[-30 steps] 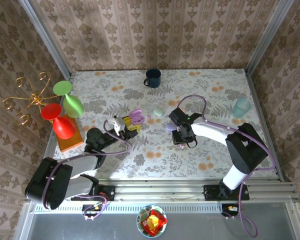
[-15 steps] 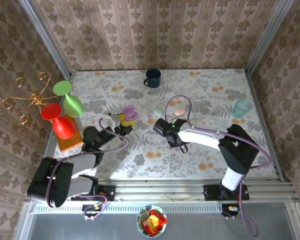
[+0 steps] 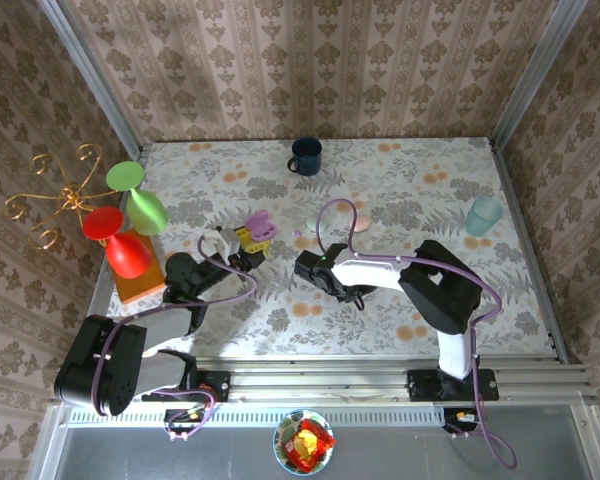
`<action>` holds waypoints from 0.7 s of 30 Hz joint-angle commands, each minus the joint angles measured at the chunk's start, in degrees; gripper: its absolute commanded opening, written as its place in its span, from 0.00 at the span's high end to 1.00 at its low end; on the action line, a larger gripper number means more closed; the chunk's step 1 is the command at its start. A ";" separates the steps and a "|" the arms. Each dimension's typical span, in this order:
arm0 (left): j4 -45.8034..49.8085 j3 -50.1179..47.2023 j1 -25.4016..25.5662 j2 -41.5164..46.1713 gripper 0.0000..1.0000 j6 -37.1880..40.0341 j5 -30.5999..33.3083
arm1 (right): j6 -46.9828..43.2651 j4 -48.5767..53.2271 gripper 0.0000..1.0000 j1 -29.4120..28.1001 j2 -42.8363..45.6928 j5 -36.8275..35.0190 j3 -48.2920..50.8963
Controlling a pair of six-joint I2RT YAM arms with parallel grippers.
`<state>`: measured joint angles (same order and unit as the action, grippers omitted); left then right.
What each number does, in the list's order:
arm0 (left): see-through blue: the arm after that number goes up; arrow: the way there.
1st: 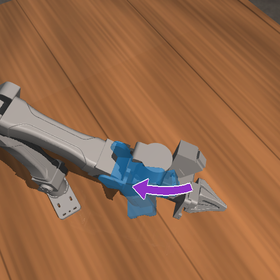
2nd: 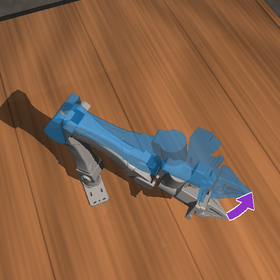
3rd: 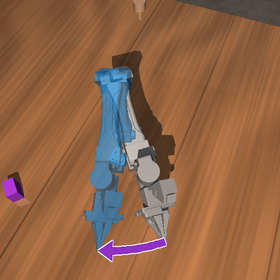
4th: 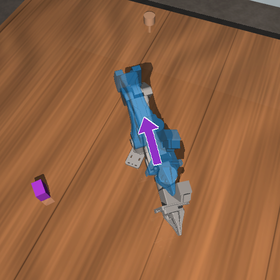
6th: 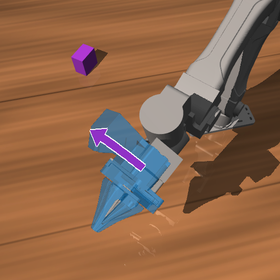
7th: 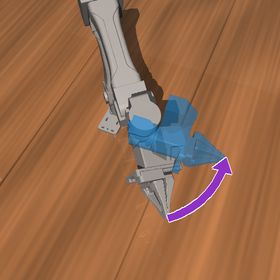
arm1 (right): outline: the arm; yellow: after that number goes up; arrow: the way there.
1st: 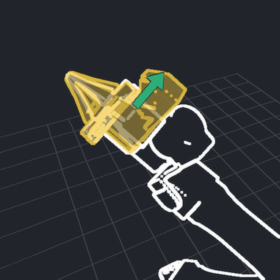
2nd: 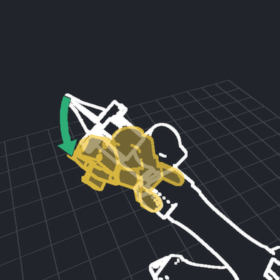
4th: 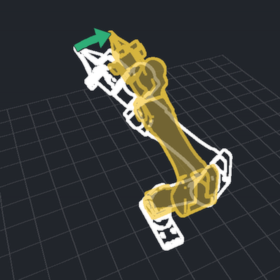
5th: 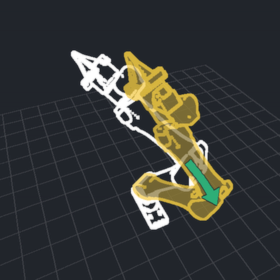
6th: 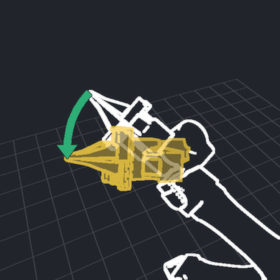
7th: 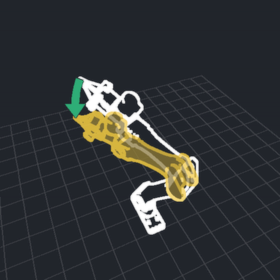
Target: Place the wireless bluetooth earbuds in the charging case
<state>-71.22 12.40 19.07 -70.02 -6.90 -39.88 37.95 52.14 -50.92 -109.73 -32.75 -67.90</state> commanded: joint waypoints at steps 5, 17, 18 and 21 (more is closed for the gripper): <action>-2.26 1.04 -0.31 1.46 0.65 -0.40 -1.17 | 1.46 1.29 0.60 -0.36 -2.29 -1.05 -0.30; -2.25 0.96 -0.29 1.60 0.65 -0.75 -1.34 | 1.07 1.95 0.75 -0.27 -2.66 -1.24 -0.21; -2.23 0.96 -0.26 1.55 0.65 -0.68 -1.30 | 0.92 1.72 0.75 -0.29 -2.75 -1.09 -0.19; -2.26 0.87 -0.31 1.38 0.65 -0.39 -1.34 | 0.58 1.30 0.79 -0.25 -3.09 -1.01 -0.38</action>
<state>-71.22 12.40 19.07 -70.00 -6.92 -39.90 37.82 52.73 -50.96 -111.46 -32.86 -67.90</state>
